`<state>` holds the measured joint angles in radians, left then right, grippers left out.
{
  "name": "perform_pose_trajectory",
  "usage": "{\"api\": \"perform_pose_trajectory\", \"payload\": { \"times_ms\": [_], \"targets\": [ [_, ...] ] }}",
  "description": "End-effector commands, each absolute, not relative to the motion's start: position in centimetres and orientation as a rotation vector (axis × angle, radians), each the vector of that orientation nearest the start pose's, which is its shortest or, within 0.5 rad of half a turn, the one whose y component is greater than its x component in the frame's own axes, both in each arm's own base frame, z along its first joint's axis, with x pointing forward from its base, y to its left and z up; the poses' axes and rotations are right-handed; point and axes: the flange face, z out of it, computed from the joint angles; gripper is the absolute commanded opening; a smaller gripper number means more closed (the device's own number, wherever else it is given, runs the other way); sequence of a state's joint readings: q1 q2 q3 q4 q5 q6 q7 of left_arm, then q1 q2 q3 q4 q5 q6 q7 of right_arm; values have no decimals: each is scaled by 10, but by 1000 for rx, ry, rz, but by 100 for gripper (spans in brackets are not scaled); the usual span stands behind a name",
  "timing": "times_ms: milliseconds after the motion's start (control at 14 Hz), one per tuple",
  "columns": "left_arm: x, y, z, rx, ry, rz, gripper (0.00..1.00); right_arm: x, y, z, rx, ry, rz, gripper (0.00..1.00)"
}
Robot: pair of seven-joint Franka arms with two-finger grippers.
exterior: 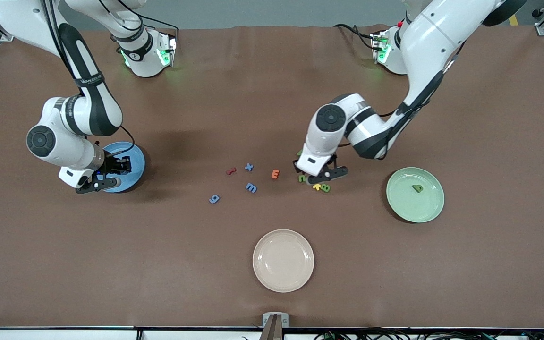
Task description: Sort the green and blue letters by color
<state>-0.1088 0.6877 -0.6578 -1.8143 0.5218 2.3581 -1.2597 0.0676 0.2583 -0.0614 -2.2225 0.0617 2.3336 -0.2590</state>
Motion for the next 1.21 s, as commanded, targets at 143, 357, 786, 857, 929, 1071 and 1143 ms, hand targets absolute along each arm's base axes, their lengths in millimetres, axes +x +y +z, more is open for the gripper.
{"api": "perform_pose_trajectory", "payload": {
  "times_ms": [143,357,786,857,929,1071,1143],
  "targets": [
    [504,-433,209,-3174,-298,-67,60,524,-12,248,-3071,-321,219,100],
    [506,-433,192,-3208,-297,-62,56,522,-10,253,-3071,-278,240,100],
    [508,-423,178,-3180,-295,-56,53,535,88,274,-3119,-41,194,100],
    [508,-423,176,-3179,-300,-53,53,539,113,279,-3123,-29,174,100],
    [505,-426,176,-3178,-295,-51,53,544,136,281,-3125,8,162,100],
    [501,-431,174,-3179,-290,-44,53,557,174,280,-3128,151,150,100],
    [501,-431,174,-3179,-288,-45,52,562,194,279,-3128,217,141,100]
  ]
}}
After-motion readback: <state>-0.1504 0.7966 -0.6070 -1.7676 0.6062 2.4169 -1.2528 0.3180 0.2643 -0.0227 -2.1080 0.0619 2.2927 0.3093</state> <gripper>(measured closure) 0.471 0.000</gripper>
